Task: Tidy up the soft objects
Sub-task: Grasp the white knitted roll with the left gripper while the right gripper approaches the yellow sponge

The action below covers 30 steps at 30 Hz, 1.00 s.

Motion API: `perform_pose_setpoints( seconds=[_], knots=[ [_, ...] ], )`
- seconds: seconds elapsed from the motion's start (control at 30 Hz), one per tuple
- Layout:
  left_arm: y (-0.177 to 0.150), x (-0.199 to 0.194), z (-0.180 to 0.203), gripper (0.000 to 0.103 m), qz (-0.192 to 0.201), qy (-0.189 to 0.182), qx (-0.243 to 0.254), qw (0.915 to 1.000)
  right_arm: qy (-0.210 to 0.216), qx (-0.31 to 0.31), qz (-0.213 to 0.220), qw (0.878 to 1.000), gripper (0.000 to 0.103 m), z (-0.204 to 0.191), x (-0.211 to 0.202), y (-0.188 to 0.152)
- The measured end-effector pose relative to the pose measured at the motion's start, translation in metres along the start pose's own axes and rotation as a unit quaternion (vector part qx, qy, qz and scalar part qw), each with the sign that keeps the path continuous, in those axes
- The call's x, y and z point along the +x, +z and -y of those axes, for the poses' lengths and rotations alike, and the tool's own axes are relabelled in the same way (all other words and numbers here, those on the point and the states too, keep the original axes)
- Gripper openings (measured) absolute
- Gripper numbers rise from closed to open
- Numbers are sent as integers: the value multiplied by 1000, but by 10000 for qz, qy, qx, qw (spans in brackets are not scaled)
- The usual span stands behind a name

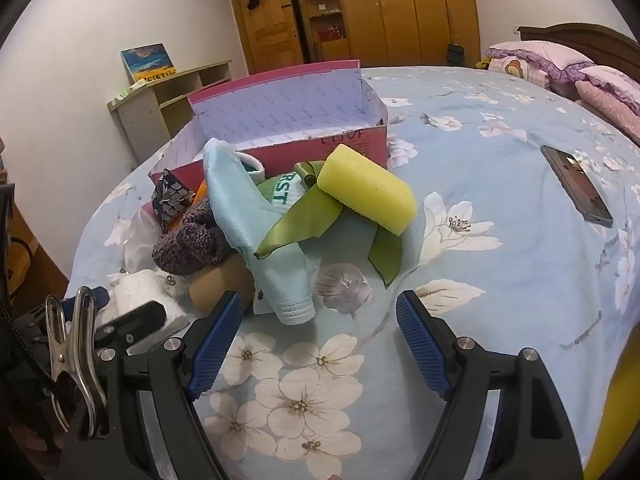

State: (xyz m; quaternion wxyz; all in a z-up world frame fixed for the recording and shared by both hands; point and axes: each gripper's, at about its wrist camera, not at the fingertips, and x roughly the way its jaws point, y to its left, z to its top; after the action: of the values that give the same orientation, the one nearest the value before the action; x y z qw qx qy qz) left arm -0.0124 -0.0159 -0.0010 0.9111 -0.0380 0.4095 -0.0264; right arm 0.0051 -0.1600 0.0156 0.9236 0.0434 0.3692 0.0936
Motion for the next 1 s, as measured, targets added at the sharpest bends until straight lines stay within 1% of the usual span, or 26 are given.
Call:
perform_pose_setpoints(
  seconds=[0.03,0.27,0.4,0.57,0.6,0.63,0.67,0.73,0.83,0.87,0.9,0.93,0.97,1.0],
  knots=[
    [0,1,2,99,-1,-9,44,10000,18,25,26,10000,81,6,-6,0],
    [-2,15,12,98,-58,95,337,9994,93,126,3,9999,81,12,-5,-2],
    [-2,18,14,96,-2,118,413,9991,149,182,-12,9997,81,14,-4,-2],
    [-2,23,13,96,-42,129,423,9990,221,204,-17,9995,81,14,-2,-3],
    [-2,23,12,93,-30,114,409,9991,229,206,-13,9995,81,14,-3,-3],
    [-1,22,12,89,-9,97,408,9991,240,203,-10,9995,81,14,-3,-3],
    [-1,21,12,86,6,68,417,9991,248,202,-7,9995,81,13,-3,-4],
    [-2,20,13,76,16,2,435,9991,263,200,-8,9995,81,12,-3,-4],
    [-2,19,14,65,34,-110,486,9987,264,200,-9,9995,81,12,-3,-4],
    [-2,18,14,63,46,-132,498,9987,264,201,-7,9995,81,12,-3,-4],
    [-2,17,14,57,58,-153,506,9986,264,199,-1,9995,81,12,-3,-4],
    [-2,16,14,44,65,-195,513,9985,263,198,-4,9995,81,12,-3,-4],
    [-2,15,13,40,62,-227,512,9984,258,194,-1,9995,81,12,-3,-4],
    [-2,15,13,38,55,-272,501,9984,254,193,2,9995,81,11,-3,-4]
  ],
)
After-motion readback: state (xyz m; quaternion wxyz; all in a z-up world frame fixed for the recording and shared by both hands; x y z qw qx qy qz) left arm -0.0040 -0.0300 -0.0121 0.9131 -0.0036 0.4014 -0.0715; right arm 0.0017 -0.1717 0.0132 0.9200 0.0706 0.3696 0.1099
